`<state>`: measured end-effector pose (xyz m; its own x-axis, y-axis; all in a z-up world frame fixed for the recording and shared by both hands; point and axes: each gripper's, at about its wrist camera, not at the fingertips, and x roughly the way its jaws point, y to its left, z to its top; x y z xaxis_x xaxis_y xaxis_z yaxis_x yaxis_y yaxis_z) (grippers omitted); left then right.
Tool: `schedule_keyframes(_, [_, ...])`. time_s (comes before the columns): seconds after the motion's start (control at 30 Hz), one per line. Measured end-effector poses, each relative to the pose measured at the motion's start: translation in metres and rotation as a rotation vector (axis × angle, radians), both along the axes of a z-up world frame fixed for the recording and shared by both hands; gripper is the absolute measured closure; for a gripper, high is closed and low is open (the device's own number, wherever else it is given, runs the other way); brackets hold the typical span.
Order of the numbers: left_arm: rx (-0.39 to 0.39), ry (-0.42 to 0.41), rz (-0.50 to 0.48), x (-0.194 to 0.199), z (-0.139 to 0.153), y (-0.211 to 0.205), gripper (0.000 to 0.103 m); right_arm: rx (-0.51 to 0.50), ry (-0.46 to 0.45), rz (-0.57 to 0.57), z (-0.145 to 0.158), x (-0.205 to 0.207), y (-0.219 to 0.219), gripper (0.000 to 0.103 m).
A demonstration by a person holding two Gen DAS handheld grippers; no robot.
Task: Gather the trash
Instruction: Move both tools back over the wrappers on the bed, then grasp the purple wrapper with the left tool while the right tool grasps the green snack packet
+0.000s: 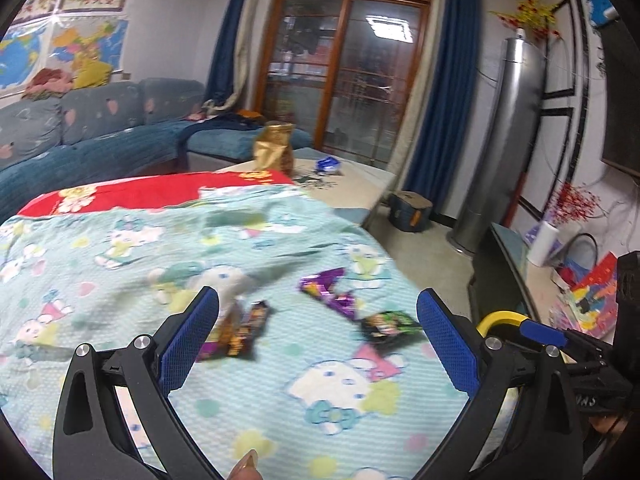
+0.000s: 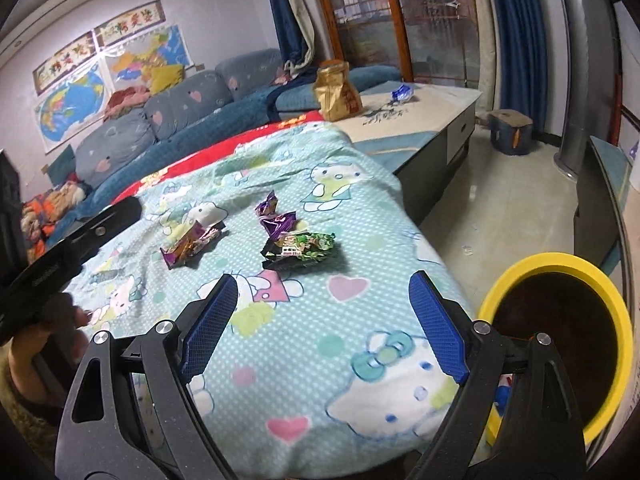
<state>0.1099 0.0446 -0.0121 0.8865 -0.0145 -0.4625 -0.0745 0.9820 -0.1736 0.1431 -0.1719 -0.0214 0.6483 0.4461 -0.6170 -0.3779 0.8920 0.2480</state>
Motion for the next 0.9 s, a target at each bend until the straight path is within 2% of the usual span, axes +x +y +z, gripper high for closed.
schedule_keyframes(0.3, [-0.023,0.069,0.098,0.007,-0.024,0.054,0.007,0.012,0.077,-0.014,-0.020,0.039,0.030,0.024])
schedule_keyframes(0.5, [-0.092,0.131,0.122,0.023,-0.047,0.080,0.009,0.018,0.149,-0.057,-0.039,0.064,0.038,0.025])
schedule_keyframes(0.6, [-0.108,0.168,0.104,0.035,-0.058,0.085,0.026,0.026,0.188,-0.070,-0.048,0.074,0.041,0.031])
schedule_keyframes(0.7, [-0.154,0.205,0.084,0.045,-0.069,0.088,0.033,0.043,0.219,-0.076,-0.056,0.084,0.044,0.036])
schedule_keyframes(0.77, [-0.197,0.238,0.071,0.053,-0.078,0.093,0.033,0.056,0.243,-0.076,-0.061,0.090,0.046,0.041])
schedule_keyframes(0.9, [-0.263,0.267,0.064,0.060,-0.092,0.098,0.033,0.099,0.303,-0.077,-0.072,0.098,0.046,0.066])
